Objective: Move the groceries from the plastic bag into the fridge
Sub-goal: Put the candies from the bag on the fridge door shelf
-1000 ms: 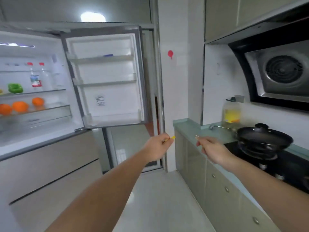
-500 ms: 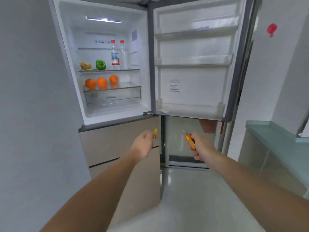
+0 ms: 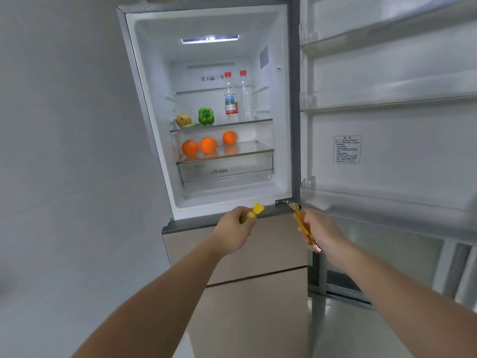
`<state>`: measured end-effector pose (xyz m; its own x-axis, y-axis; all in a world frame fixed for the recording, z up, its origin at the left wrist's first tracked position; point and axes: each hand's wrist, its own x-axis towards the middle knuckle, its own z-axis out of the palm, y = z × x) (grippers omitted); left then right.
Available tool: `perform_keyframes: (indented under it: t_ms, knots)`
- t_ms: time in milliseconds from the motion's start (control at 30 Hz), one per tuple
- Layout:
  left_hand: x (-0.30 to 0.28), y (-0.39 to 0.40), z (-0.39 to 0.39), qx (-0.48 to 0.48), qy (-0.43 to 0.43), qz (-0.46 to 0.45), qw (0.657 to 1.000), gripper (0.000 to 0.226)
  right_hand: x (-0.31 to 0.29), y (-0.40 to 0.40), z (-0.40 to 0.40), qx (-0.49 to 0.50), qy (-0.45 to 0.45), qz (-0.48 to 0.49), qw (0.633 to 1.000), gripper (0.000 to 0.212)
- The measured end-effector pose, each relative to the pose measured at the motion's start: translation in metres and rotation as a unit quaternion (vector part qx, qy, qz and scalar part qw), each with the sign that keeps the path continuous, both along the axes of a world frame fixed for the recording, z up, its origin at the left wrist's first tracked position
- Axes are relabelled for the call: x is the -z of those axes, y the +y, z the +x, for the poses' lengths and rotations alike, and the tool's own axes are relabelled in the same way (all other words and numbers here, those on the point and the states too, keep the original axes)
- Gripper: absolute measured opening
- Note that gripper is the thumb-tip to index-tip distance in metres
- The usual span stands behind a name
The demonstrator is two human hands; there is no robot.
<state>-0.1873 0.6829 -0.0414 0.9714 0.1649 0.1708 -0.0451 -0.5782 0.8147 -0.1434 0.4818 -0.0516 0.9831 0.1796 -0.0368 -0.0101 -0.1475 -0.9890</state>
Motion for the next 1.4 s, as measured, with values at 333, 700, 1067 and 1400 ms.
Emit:
perform_keyframes:
  t_ms: [333,700,1067,1400]
  knots:
    - [-0.021,0.014,0.123,0.092,-0.009,-0.067,0.993,0.020,-0.026,0.021,0.100,0.026,-0.090,-0.079,0.992,0.017]
    - [-0.041,-0.003,0.253,0.208,-0.047,-0.032,0.976,0.019,-0.059,0.005,0.158,0.159,-0.134,-0.112,0.972,0.018]
    - [-0.055,-0.058,0.287,0.318,-0.042,0.009,0.947,0.015,-0.064,-0.040,0.177,0.198,-0.145,-0.105,0.964,0.019]
    - [-0.115,-0.075,0.283,0.352,-0.126,-0.028,0.927,0.016,-0.107,-0.066,0.171,0.181,-0.343,-0.189,0.902,0.038]
